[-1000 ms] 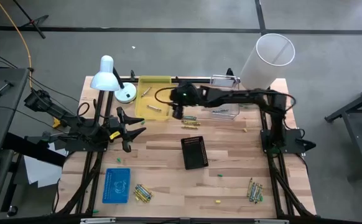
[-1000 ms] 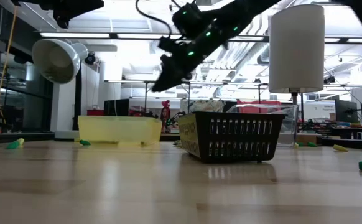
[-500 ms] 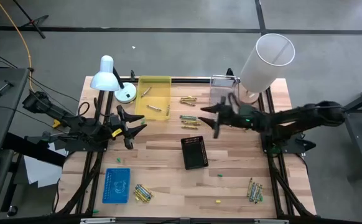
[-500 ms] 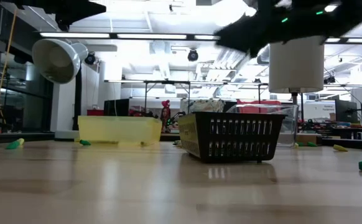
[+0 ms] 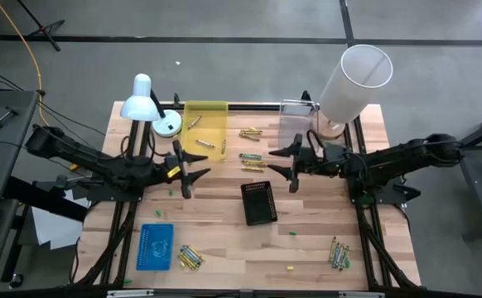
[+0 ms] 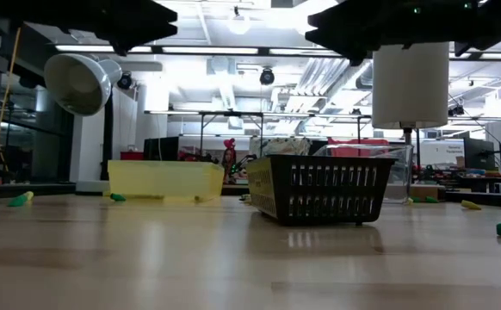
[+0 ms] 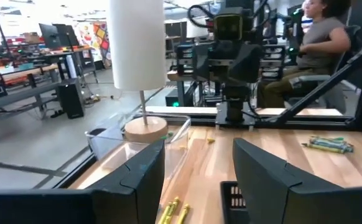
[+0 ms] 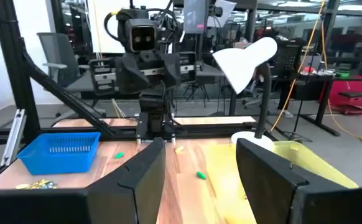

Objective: Sort crayons
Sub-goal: Put the yellow crayon into the black bin

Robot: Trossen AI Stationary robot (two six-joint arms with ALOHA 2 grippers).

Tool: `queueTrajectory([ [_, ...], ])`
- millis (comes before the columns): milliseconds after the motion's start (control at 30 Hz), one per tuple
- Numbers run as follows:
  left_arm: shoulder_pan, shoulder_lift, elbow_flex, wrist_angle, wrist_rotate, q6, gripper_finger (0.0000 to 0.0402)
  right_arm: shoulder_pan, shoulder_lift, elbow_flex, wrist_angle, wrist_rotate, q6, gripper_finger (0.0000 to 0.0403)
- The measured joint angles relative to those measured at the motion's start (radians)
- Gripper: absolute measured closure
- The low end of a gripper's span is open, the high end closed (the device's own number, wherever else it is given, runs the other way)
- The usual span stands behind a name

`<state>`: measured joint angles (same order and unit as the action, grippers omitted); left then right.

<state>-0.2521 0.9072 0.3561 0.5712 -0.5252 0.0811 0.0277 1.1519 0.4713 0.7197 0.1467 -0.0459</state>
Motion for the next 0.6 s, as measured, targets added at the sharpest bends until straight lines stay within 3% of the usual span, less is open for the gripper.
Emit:
queueTrajectory([
  [133,0.004,0.001,0.0,0.013,0.008,-0.028,0.0227,0.0,0.0,0.0,-0.005,0.0,0.002,0.0212],
  [367,-0.049,0.094,0.096,-0.038,0.207,-0.021,0.0227,-0.001,0.0,0.0,0.002,0.0,0.001,0.0212],
  [433,-0.097,0.149,0.18,-0.195,0.246,0.009,0.0227,-0.001,0.0,0.0,0.002,0.0,0.001,0.0212],
  [600,-0.255,0.313,0.468,-0.781,0.271,-0.025,0.0227,-0.001,0.0,0.0,0.001,0.0,0.002,0.0212],
])
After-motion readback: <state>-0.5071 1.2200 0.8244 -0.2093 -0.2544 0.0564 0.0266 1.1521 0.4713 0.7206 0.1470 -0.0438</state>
